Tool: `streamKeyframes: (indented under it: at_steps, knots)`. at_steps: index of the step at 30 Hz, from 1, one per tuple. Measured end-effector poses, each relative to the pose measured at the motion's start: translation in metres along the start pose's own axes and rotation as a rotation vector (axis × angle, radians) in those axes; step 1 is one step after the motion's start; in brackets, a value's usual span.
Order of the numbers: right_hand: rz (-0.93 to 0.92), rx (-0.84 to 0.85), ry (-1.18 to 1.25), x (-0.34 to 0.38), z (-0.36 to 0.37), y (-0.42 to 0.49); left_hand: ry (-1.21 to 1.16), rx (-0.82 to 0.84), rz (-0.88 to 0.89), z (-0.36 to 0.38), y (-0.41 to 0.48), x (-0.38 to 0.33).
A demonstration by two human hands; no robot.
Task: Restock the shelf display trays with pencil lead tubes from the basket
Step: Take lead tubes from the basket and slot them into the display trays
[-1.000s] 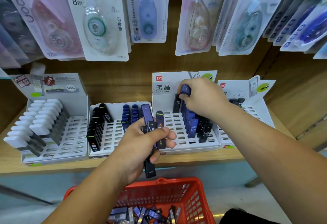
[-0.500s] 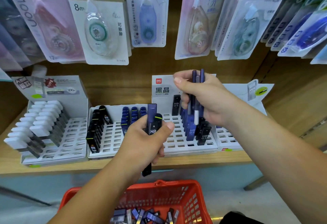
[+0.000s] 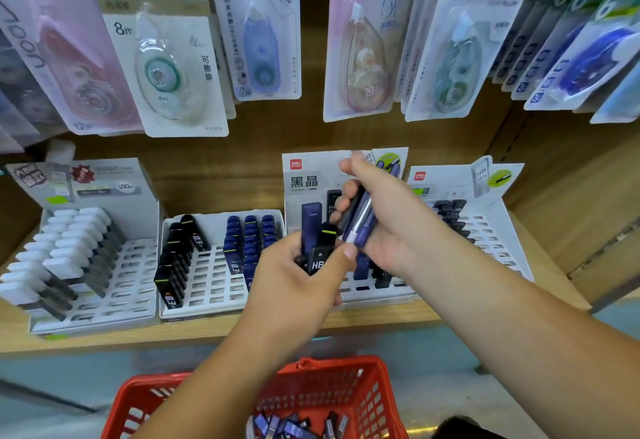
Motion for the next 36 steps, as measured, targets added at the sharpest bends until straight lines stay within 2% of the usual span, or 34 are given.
streamKeyframes:
  at_steps: [5, 8, 10, 14, 16, 18, 22, 27, 33, 36]
  knots:
    - [-0.075, -0.248, 0.051, 0.012, -0.019, 0.013, 0.128, 0.020, 0.045, -0.003, -0.001, 0.003]
    - [-0.215, -0.338, -0.192, 0.028, -0.032, 0.010, 0.084, -0.029, 0.019, -0.016, -0.001, 0.004]
    - [-0.260, -0.281, -0.397, 0.028, -0.030, 0.005, 0.036, -0.064, -0.004, -0.030, 0.001, -0.001]
    - [-0.236, 0.042, -0.767, 0.011, -0.004, -0.017, -0.062, -0.121, -0.073, -0.058, -0.001, -0.008]
    - [-0.148, 0.202, -0.824, -0.003, 0.007, -0.030, -0.083, -0.150, -0.096, -0.071, -0.004, -0.009]
    - [-0.046, 0.306, -0.755, -0.015, 0.012, -0.039, -0.109, -0.166, -0.107, -0.085, -0.009, -0.009]
    - [-0.006, 0.294, -0.586, -0.026, 0.018, -0.044, -0.182, -0.166, -0.139, -0.115, -0.029, 0.000]
    - [-0.005, 0.403, -0.922, -0.063, 0.043, -0.062, -0.177, -0.176, -0.171, -0.156, -0.052, 0.020]
    - [-0.100, 0.528, -0.947, -0.120, 0.098, -0.072, -0.110, -0.118, -0.146, -0.189, -0.066, 0.034]
    - [-0.175, 0.461, -0.909, -0.131, 0.116, -0.065, -0.103, -0.160, -0.201, -0.212, -0.069, 0.048]
Point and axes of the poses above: each hand's wrist, its own y-axis towards the middle knuckle, its own z-axis out of the palm, x = y × z, the point moved 4 cm from there along y, towards the middle knuckle, and after that the axes turned 10 degrees about y, right-handed, at the moved point
